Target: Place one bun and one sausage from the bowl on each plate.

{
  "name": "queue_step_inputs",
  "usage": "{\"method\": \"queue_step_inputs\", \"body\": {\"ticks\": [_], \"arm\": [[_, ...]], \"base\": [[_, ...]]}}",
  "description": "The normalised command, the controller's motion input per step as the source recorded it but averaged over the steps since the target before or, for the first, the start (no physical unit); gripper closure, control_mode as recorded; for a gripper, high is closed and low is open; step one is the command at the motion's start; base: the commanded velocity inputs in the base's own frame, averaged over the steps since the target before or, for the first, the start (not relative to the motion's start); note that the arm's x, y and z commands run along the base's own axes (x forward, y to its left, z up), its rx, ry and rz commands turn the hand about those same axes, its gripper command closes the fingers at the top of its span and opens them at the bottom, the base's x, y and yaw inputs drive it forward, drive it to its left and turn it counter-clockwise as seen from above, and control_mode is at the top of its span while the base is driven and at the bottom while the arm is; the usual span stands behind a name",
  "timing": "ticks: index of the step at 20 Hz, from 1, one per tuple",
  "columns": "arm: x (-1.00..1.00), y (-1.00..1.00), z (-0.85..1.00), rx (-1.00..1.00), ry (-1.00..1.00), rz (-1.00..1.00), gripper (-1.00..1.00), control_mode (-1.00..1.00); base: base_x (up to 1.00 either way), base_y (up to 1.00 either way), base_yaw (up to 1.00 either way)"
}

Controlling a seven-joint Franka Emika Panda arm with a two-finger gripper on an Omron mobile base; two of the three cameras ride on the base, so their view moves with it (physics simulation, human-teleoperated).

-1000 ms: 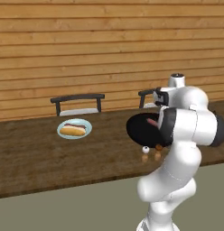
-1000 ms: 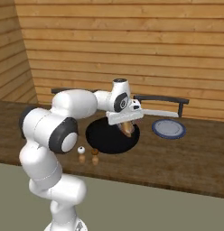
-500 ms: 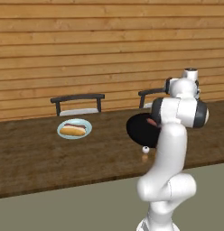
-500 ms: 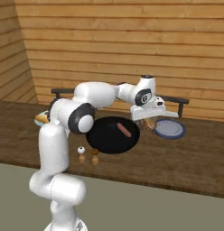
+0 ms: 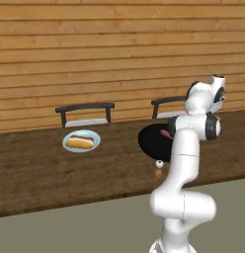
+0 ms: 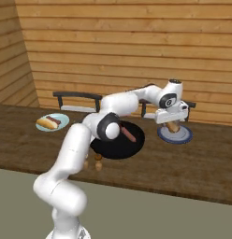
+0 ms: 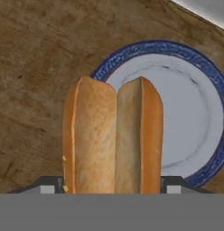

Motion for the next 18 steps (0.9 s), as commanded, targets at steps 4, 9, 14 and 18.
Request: {"method": "queue_step_inputs", "body": {"ticks": [4,9,14,18], "arm": [[0.17,0.0,-0.65,0.0,0.0,0.15,1.0,-1.0],[0.17,0.0,-0.43,0.0,0.0,0.08,1.0,-1.0],[0.49,0.01,0.0,0.0,0.0,0.0,-1.0,-1.0],[0.3,0.0,0.0,0.0,0.01,0.0,-1.0,-1.0]], "base": [[0.0,0.0,0.0],[0.0,0.0,0.0],[0.0,0.0,0.0],[0.0,0.0,0.0]]}}
